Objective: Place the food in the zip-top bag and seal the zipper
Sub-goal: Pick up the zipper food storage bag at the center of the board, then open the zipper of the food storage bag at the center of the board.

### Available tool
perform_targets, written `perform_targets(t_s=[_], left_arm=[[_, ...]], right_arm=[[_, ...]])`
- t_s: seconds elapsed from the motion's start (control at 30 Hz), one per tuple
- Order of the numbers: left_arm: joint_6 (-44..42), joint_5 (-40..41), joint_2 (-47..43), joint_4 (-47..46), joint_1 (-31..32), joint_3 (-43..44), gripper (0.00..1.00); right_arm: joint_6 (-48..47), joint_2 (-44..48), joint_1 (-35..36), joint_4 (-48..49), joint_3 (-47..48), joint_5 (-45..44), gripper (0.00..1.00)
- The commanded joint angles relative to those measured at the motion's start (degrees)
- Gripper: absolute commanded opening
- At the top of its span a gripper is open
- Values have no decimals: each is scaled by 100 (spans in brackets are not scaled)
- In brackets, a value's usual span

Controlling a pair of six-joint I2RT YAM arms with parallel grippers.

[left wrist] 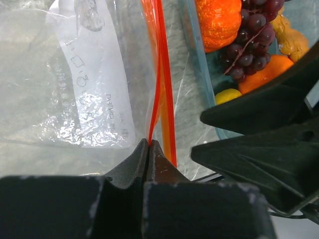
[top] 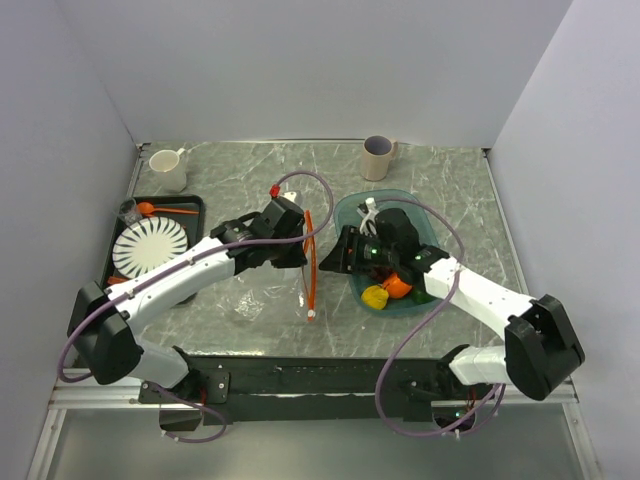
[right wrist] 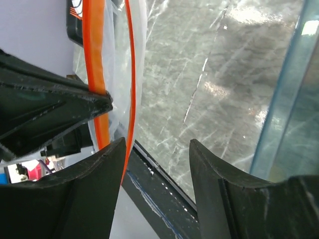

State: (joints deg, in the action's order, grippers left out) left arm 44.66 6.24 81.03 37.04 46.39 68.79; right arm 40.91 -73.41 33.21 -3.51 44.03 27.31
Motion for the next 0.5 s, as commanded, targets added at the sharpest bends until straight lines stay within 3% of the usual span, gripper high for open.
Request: perform_targets(t_s=[0.0, 0.23, 0.33, 0.47], left_arm=[[25, -114, -167, -188, 28, -15, 1], [69, -123, -307, -258, 28, -68, 1], [113, -141, -439, -293, 28, -85, 1], [121, -9, -589, -197, 28, -68, 1]], right_arm=[[49, -217, 177, 386, 501, -147, 61], [-3, -831, 352, 158, 931, -260, 59], [-30, -991, 405, 8, 1002, -393, 50], [-65, -1070, 405, 17, 1002, -393, 27]])
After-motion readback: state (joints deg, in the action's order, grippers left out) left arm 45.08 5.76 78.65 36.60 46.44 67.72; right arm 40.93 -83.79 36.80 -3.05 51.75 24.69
